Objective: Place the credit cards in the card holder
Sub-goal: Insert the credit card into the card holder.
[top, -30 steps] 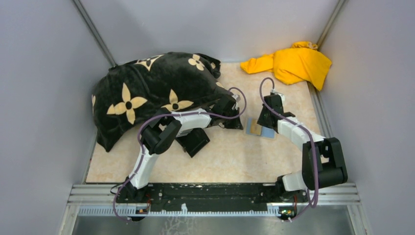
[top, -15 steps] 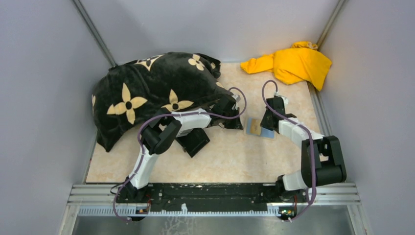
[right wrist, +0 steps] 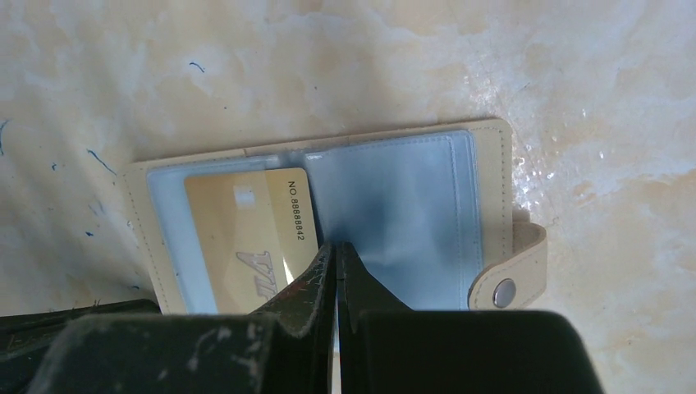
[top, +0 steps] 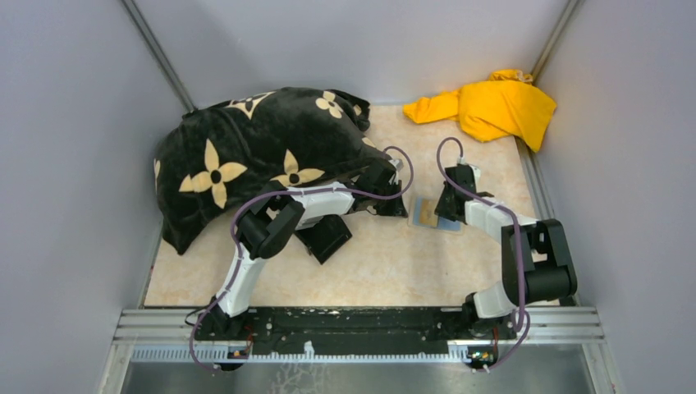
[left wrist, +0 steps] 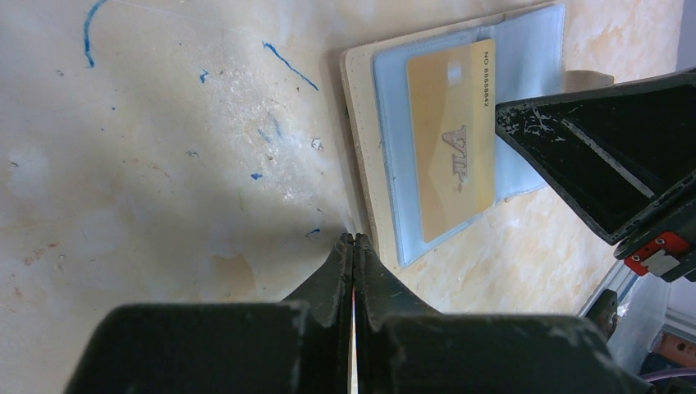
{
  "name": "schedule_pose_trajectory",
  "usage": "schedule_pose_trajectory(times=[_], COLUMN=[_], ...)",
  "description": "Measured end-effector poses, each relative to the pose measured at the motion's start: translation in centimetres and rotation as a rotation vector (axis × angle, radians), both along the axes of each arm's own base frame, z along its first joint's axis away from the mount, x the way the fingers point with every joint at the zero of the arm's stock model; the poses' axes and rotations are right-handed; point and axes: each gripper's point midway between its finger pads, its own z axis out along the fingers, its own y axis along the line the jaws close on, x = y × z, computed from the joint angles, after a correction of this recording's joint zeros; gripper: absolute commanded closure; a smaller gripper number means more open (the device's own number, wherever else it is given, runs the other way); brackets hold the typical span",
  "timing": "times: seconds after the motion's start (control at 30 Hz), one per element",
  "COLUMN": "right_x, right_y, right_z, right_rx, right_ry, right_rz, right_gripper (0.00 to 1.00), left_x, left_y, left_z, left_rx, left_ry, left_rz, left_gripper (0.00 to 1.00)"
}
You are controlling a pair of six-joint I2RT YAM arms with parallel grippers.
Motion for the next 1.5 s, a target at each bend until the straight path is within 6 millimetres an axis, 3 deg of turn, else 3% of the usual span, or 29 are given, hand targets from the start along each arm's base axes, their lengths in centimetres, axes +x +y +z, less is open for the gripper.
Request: schedule_pose_trajectory(times=[0.57,0.93,1.13,1.37,1.5], right_x=[1.2,1.0,1.2,1.5,1.5], right_y=[2.3,3.6,4.0,4.2,4.3], right_z=[0.0,0.1,0.0,0.0,0.0], right_rx=[0.056,0.104,0.125,0.139,0.140], right_ry=[-0.042,-0.038,-0.041,-0.051,-0.050], right_rz=[0.036,0.049,0.051,0.053,0.055], right_gripper=[1.00,1.00,1.00,1.00,1.00], left_x=[0.2,0.3,0.7,1.8,2.2], left_y=[-0.4,-0.2,1.8,5.9,6.9], left_z=[0.1,-0.1,-0.1,0.0,0.0], left_rx=[0.003,0.013,0.072,0.185,0.221], left_ry=[0.003,-0.003,-0.035,-0.071,-0.085], left_rz=[-0.005,-0.001,0.052,0.138,0.152], left_gripper=[1.00,1.00,0.99,0.99,1.00])
